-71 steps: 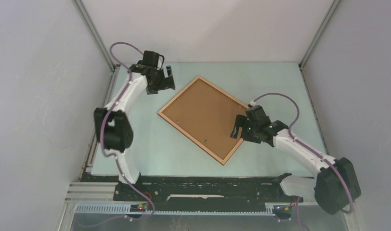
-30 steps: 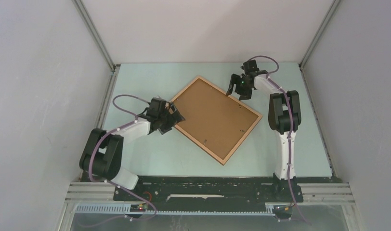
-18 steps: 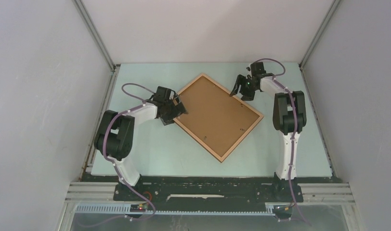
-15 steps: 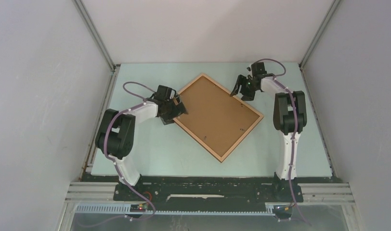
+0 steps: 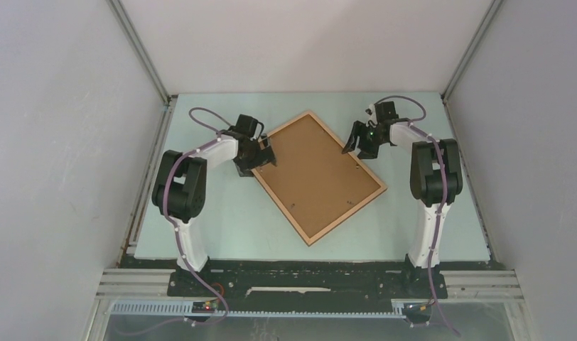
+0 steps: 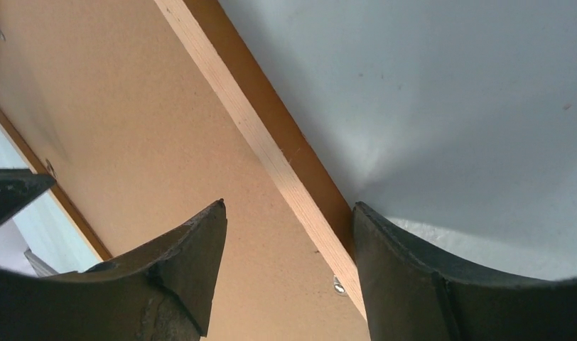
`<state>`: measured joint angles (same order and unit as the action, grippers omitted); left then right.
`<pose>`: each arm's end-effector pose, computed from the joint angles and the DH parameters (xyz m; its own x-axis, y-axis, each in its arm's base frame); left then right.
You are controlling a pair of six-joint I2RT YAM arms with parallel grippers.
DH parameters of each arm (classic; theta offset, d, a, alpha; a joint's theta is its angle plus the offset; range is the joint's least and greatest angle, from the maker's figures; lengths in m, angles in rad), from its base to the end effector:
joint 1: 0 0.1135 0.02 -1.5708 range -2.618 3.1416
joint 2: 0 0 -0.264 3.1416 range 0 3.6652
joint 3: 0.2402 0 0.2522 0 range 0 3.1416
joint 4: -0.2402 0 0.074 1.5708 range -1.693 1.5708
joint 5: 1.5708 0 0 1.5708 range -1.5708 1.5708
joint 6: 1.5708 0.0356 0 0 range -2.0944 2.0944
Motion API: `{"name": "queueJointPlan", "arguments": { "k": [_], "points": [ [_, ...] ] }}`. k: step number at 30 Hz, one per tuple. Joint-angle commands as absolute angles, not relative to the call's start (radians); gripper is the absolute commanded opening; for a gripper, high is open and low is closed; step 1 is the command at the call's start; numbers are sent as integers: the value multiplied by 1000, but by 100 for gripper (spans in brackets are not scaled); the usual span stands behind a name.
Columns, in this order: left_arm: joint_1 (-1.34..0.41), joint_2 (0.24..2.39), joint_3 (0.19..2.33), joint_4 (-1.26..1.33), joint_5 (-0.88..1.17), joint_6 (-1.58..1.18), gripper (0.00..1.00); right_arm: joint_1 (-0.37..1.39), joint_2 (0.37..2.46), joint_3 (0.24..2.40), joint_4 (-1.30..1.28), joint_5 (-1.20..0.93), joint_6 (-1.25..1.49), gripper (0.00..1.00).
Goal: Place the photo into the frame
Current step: Adjust the photo frame at the center of the board.
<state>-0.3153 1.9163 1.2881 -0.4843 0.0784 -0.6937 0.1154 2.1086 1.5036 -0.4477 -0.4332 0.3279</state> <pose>0.3711 -0.1240 0.1683 -0.8743 -0.3853 -0.2953 -0.2821 0.8983 -0.3369 0.4388 0.0659 0.1579 -0.9172 0.1880 -0.3514 -0.0165 0.8631 0.5047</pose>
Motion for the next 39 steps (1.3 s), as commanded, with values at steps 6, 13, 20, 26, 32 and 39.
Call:
{"name": "queueJointPlan", "arguments": {
  "k": [6, 13, 20, 26, 32, 39],
  "points": [
    [-325, 1966, 1468, -574, -56, -534, 96, 166, 1972, 1472, -596, -556, 218, 73],
    [-316, 1932, 1493, -598, -156, -494, 97, 108, 1923, 1417, -555, -554, 223, 77],
    [-310, 1933, 1543, -667, -261, -465, 97, 99, 1979, 1418, -484, -413, 290, 81],
    [-318, 1914, 1447, -600, -181, -551, 95, 122, 2117, 1527, -498, -460, 347, 76],
    [-327, 1885, 1366, -518, -143, -607, 85, 170, 2173, 1599, -518, -435, 320, 74],
    [-328, 1881, 1320, -477, -105, -641, 86, 200, 2209, 1664, -600, -351, 292, 61]
  ]
}}
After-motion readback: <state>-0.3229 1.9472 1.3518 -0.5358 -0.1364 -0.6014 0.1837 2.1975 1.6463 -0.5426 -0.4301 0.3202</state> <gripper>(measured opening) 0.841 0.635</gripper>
